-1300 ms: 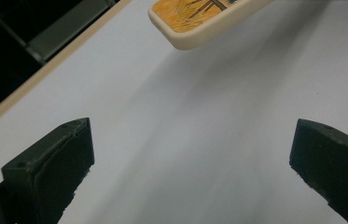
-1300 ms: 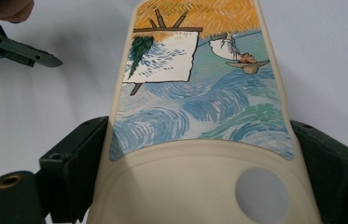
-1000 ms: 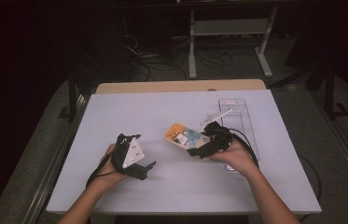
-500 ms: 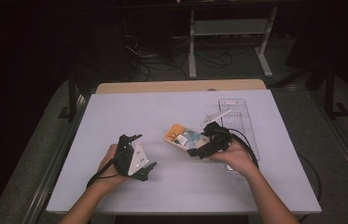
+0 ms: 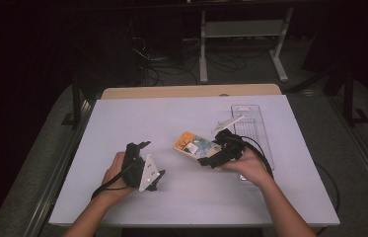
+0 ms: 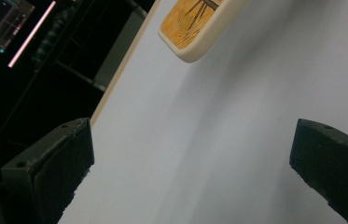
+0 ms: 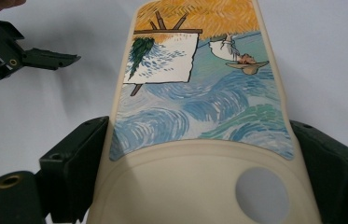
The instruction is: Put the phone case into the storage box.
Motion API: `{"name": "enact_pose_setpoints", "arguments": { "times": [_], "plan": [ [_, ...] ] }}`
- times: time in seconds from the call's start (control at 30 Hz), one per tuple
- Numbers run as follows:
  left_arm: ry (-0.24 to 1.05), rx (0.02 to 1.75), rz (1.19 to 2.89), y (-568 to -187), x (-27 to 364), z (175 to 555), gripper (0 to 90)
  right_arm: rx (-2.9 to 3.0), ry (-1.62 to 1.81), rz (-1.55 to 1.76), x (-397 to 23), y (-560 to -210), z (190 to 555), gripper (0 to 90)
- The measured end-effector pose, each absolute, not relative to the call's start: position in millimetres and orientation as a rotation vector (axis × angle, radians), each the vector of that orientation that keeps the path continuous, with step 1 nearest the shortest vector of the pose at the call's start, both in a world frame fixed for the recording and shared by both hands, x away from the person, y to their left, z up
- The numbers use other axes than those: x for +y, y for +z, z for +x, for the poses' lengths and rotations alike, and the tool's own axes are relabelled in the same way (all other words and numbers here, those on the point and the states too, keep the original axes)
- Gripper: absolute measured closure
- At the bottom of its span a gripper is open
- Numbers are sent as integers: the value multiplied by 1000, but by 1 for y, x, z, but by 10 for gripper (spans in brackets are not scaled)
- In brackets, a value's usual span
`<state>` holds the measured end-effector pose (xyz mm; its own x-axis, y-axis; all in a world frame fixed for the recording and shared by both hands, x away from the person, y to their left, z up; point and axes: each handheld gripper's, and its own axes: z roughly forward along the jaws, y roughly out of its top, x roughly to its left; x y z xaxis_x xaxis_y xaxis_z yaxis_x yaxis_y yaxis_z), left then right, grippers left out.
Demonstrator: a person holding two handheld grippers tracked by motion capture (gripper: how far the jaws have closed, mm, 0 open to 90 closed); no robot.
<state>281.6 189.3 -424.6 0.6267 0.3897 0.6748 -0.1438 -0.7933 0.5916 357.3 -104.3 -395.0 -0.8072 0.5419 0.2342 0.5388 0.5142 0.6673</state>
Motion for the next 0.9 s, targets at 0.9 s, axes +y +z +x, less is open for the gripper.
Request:
{"name": "enact_pose_setpoints", "arguments": {
  "times": [0.9],
  "plan": [
    [1427, -77, 2246, -438, 180, 277, 0, 2734, 1199, 984, -104, -395, 357, 108]
  ]
}}
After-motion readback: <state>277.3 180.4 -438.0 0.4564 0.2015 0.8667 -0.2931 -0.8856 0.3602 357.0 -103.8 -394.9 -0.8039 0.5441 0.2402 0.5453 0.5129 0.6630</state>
